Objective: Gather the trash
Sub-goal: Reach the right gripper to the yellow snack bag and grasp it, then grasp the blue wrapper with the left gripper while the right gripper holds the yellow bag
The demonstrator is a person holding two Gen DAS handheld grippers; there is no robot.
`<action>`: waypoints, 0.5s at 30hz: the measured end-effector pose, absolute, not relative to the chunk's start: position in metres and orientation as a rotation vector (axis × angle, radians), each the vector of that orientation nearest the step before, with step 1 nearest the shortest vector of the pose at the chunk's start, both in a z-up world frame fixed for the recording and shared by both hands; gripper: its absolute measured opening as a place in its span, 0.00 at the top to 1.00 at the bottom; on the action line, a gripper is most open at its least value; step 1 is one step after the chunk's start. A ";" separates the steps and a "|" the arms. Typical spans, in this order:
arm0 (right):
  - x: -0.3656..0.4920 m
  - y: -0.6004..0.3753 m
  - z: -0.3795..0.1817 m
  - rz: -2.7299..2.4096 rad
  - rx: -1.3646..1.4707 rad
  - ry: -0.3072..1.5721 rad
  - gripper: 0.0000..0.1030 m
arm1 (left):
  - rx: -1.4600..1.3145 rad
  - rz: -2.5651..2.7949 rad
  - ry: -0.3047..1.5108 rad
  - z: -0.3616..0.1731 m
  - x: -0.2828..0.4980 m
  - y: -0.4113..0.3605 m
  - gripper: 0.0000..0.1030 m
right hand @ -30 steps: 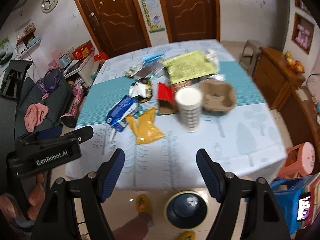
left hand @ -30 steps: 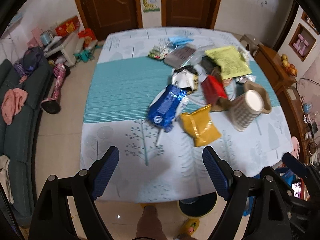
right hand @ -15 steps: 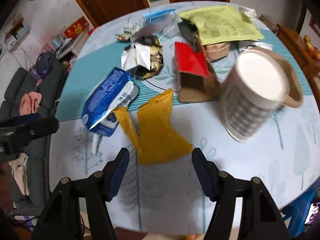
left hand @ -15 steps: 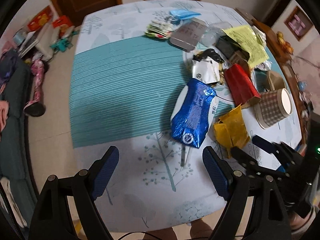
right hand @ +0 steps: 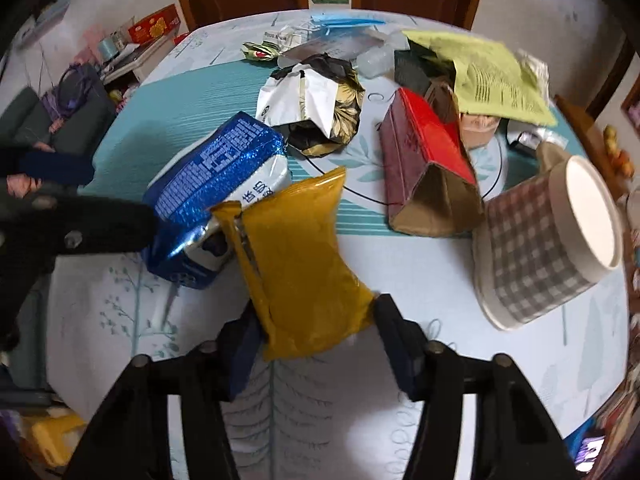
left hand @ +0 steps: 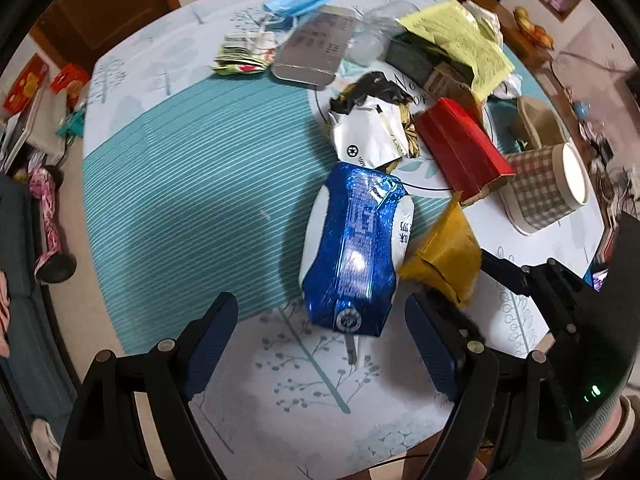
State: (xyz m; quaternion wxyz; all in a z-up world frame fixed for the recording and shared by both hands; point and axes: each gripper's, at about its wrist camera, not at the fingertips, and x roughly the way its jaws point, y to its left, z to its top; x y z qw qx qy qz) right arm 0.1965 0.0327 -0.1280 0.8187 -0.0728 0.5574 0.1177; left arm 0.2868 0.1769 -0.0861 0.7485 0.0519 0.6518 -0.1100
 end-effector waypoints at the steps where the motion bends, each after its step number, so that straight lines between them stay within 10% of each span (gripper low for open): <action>1: 0.196 0.030 -0.127 0.246 -0.146 1.184 0.63 | 0.115 -0.245 1.434 -0.089 0.290 0.176 0.19; 3: 0.197 0.017 -0.125 0.243 -0.091 1.188 0.85 | 0.111 -0.252 1.455 -0.095 0.297 0.174 0.19; 15: 0.155 -0.032 -0.096 0.211 0.224 1.216 0.85 | 0.267 -0.242 1.501 -0.124 0.297 0.137 0.19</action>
